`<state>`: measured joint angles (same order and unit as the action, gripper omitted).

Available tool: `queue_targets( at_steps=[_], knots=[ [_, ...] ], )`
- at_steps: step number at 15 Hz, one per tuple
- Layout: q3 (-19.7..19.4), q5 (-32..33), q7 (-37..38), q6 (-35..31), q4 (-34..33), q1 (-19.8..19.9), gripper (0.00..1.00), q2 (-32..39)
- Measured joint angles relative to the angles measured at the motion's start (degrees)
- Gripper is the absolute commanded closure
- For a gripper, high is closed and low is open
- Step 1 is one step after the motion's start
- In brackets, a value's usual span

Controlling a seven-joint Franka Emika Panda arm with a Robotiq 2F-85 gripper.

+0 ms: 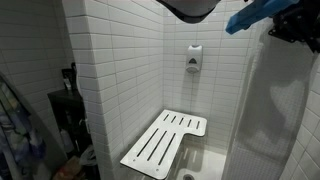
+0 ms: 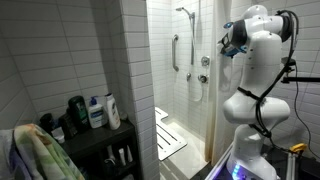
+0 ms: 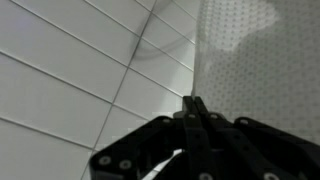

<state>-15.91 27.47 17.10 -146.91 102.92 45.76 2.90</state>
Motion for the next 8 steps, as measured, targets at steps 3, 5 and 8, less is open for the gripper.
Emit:
queue_targets(
  at_steps=[3, 5, 8],
  knots=[
    [-2.2, -3.7, -2.9, 0.0, 0.0, -2.4, 0.72, 0.0],
    [-3.4, -4.8, -4.2, 0.6, 0.2, -3.7, 0.63, 0.1],
    [-5.0, -5.8, -5.4, 1.6, 1.1, -4.8, 0.42, 1.2]
  ],
)
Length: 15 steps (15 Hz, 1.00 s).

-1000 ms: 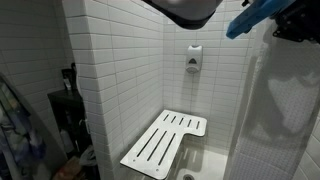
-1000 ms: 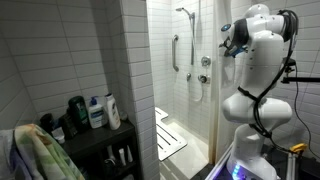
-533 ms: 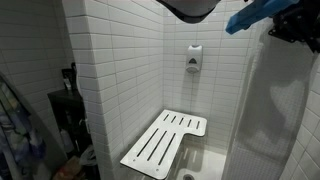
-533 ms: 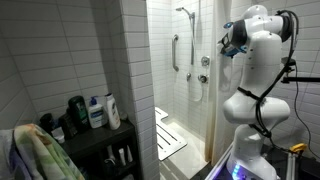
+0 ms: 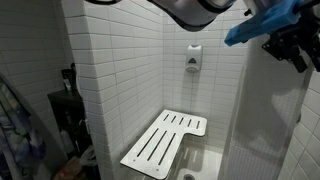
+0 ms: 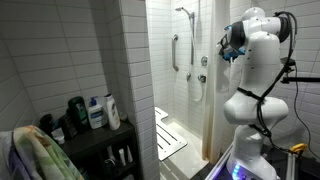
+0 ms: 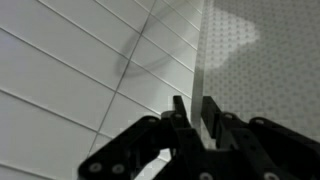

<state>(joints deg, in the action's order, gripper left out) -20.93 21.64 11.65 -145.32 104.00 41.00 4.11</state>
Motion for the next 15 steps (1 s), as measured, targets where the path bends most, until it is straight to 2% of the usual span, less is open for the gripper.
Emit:
queue_targets(
  at_steps=[3, 6, 11, 15],
  knots=[
    [-1.2, 0.0, 0.0, -0.2, 1.2, -1.0, 0.2, 0.7],
    [-1.6, 0.0, -0.6, -1.2, 4.5, -2.8, 0.02, -0.5],
    [-0.9, 0.4, -2.3, -1.2, 17.5, -8.8, 0.0, -9.2],
    [1.2, 0.9, -2.3, -1.0, 27.7, -12.6, 0.0, -17.9]
  ],
)
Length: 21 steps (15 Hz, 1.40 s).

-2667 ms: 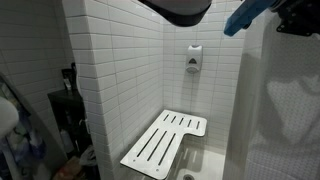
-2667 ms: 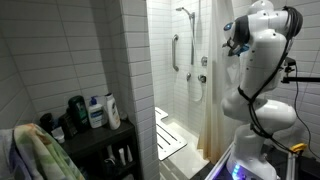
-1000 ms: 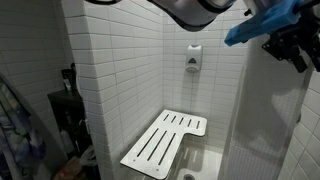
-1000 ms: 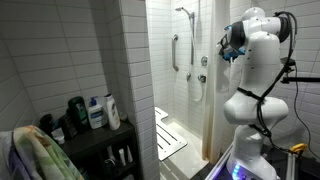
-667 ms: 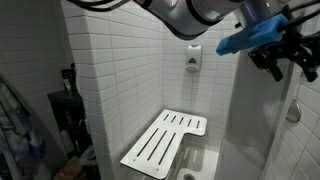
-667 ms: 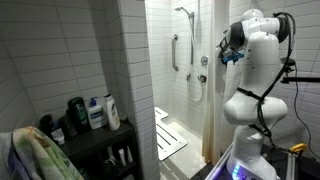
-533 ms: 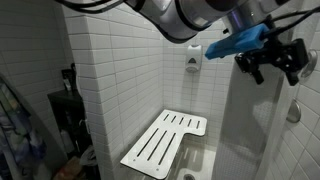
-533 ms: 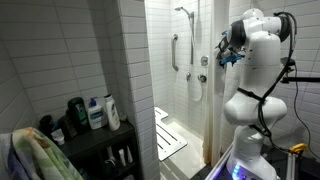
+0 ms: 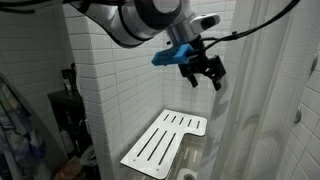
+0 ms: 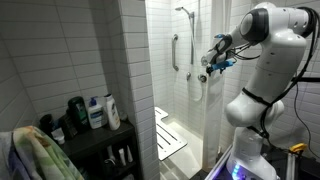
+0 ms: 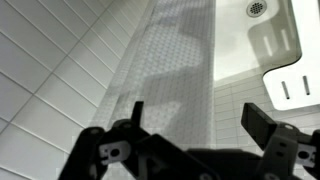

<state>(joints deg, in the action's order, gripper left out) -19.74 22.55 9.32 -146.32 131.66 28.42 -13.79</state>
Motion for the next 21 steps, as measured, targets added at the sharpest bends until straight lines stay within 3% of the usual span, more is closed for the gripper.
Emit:
queue_targets(
  at_steps=[10, 21],
  knots=[
    [11.0, 1.6, -5.6, 2.3, 18.1, -6.5, 0.0, -18.4],
    [16.4, -0.7, -12.3, 9.1, 24.4, -20.4, 0.0, -28.6]
  ],
)
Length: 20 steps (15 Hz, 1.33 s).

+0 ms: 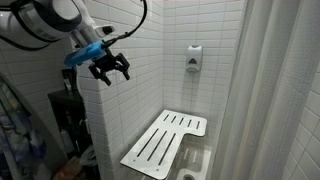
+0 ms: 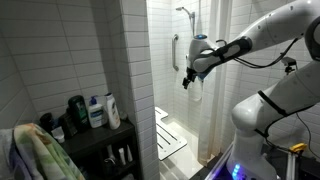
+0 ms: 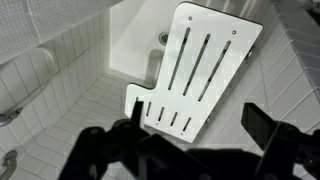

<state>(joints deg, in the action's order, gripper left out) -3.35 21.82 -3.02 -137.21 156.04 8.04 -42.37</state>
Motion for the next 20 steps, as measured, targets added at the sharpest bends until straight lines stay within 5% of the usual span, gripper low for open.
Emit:
queue_targets(
  at_steps=[8, 15, 20],
  knots=[
    [6.2, -0.1, -0.5, 4.2, 0.3, -7.6, 0.0, -0.7],
    [6.8, -0.1, -1.3, 5.6, 0.3, -9.5, 0.0, -0.9],
    [6.8, -2.9, -4.2, 12.5, 0.8, -13.8, 0.0, -3.6]
  ],
)
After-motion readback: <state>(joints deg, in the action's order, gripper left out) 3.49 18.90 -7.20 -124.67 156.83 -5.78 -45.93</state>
